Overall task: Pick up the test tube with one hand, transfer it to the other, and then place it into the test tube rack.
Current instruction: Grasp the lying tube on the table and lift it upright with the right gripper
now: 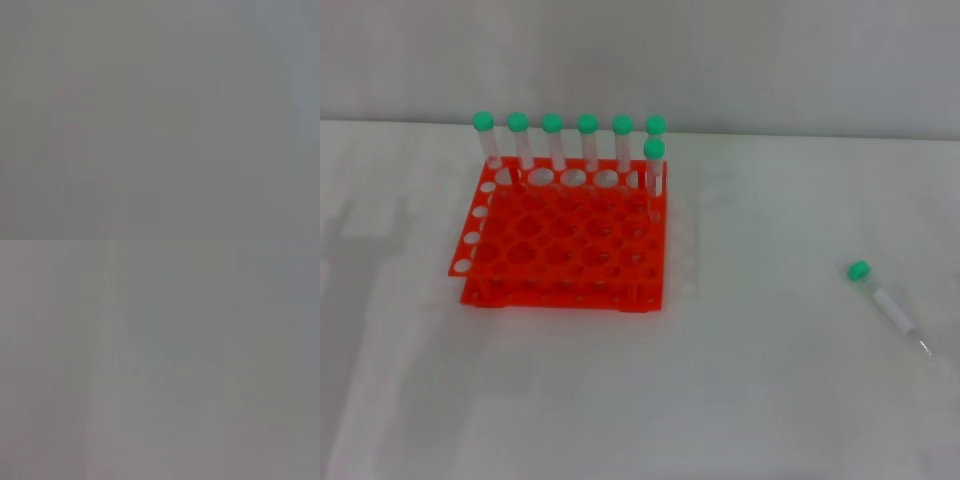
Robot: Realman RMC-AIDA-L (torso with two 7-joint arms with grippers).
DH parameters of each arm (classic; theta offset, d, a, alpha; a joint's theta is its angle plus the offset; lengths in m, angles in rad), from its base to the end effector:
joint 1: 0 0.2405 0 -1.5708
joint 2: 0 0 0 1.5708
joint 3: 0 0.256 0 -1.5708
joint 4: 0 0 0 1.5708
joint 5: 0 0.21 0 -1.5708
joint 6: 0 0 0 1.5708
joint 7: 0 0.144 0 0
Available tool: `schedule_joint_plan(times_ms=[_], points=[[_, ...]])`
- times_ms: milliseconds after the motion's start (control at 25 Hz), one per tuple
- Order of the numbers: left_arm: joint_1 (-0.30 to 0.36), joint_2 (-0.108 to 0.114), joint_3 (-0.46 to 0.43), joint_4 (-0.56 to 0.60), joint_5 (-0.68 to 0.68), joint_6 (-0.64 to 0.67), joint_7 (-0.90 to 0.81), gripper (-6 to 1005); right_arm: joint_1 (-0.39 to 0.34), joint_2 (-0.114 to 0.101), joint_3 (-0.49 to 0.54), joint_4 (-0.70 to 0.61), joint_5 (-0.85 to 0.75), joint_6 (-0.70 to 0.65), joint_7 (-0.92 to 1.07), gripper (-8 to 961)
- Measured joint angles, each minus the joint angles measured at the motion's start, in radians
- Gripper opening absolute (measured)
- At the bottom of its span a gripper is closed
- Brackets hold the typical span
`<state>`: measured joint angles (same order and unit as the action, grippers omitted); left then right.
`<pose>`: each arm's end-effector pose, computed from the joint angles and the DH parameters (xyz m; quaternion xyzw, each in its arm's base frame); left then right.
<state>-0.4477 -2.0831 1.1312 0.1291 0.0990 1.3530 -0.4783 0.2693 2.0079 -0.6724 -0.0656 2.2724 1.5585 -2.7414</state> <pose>-0.3322 0.3365 0.0587 -0.5612 -0.2472 -0.4527 0.6473 0.3683 0.2598 0.0588 -0.6715 0.1722 0.3677 0.6198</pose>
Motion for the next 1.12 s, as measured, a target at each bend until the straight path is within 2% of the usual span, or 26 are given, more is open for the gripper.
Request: schedule_joint_plan(times_ms=[360,760,920,1040,1120], points=[[0.011,0.003,0.003,0.047,0.011,0.027,0.02,749,-0.004,0.0,0.0,0.021,-0.001,0.004,0.001,854],[0.015,0.006,0.004,0.081,0.014,0.055,-0.014,740,-0.004,-0.004,0.005,-0.024,-0.001,-0.012,0.029,853],[0.009,0.016,0.004,0.089,0.066,0.038,-0.023,736,-0.019,-0.007,-0.025,-0.121,-0.063,-0.01,0.132,853],[0.007,0.026,0.004,0.093,0.138,0.028,-0.024,733,-0.039,-0.01,-0.043,-0.273,-0.174,-0.033,0.279,851],[0.012,0.028,0.004,0.102,0.179,0.027,-0.025,732,-0.047,-0.01,-0.044,-0.429,-0.271,-0.074,0.451,848]])
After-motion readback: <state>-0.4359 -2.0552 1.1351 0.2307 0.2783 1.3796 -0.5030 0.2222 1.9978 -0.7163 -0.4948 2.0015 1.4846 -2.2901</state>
